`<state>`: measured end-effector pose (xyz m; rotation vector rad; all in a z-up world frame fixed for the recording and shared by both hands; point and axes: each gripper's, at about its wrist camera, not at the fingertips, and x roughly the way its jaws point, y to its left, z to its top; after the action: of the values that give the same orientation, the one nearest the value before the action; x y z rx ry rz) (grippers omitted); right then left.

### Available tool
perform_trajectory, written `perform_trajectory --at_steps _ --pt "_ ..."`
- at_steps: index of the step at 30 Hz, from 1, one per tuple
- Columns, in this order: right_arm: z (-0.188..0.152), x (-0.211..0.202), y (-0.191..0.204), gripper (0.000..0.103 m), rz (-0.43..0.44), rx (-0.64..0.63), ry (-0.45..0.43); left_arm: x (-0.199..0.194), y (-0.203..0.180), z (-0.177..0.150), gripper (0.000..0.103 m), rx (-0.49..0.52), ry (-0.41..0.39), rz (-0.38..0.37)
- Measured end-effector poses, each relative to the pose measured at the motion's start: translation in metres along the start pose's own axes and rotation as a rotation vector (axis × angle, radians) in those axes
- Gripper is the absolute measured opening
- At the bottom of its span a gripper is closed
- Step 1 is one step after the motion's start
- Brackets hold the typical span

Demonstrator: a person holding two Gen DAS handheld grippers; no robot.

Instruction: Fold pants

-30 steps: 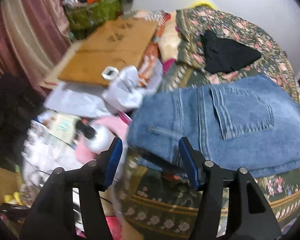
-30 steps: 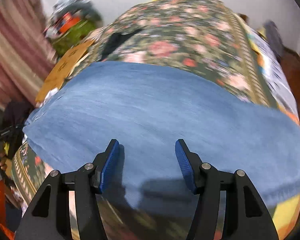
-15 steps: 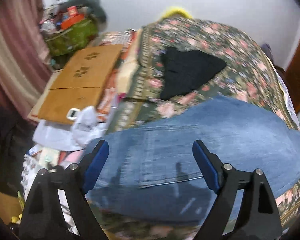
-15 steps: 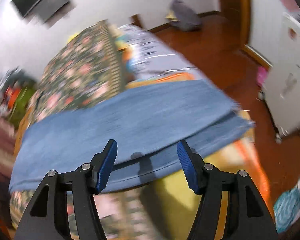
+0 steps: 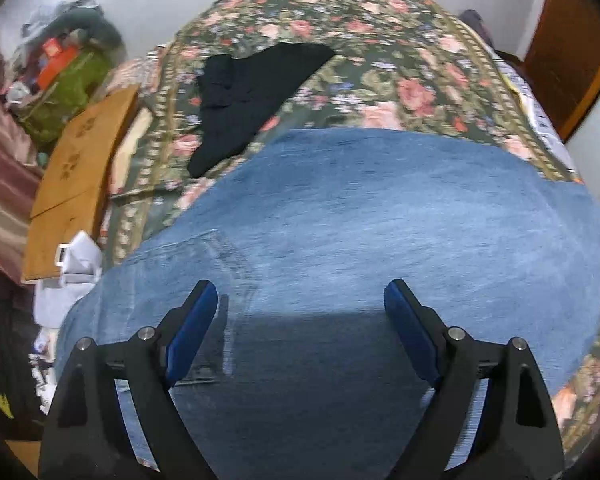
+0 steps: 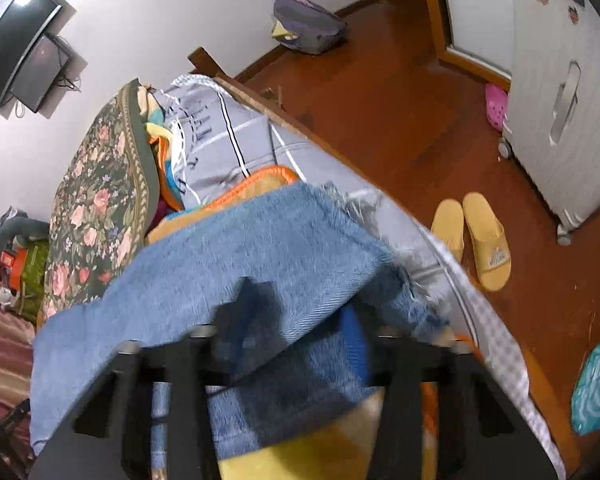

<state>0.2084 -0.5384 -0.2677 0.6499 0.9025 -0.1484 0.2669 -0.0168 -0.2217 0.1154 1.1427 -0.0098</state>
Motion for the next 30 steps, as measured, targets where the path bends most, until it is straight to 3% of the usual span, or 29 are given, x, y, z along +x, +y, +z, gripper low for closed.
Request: perform_trajectory --at_steps 3,9,12,16,20,22,24,30 --pt "0.007 -0.011 0.001 0.005 0.015 -0.040 -0.031 0.002 -0.016 0.002 0.087 0.021 0.034 -0.086" --pt "0.016 -0.058 0.015 0.004 0.021 -0.143 -0.150 -0.002 -0.053 0.007 0.087 0.099 0.033 -0.107" --pt "0.013 -0.050 0.006 0.004 0.004 -0.135 -0.116 0.000 -0.069 0.007 0.087 0.125 0.048 -0.150" --pt "0.000 -0.021 -0.009 0.008 -0.062 -0.120 -0.011 -0.004 -0.097 0.000 0.088 0.202 0.012 -0.121" --pt "-0.013 -0.024 -0.028 0.024 -0.075 -0.034 0.019 -0.003 -0.109 0.000 0.088 0.225 0.019 -0.144" --pt "-0.018 -0.035 -0.035 0.043 -0.047 0.023 0.016 -0.002 -0.115 0.002 0.088 0.234 0.021 -0.150" --pt "-0.024 -0.046 -0.039 0.051 0.005 0.067 0.002 0.000 -0.122 0.004 0.088 0.244 0.022 -0.154" --pt "-0.037 -0.034 -0.032 0.053 0.092 0.124 0.052 0.008 -0.149 0.011 0.089 0.275 0.023 -0.168"
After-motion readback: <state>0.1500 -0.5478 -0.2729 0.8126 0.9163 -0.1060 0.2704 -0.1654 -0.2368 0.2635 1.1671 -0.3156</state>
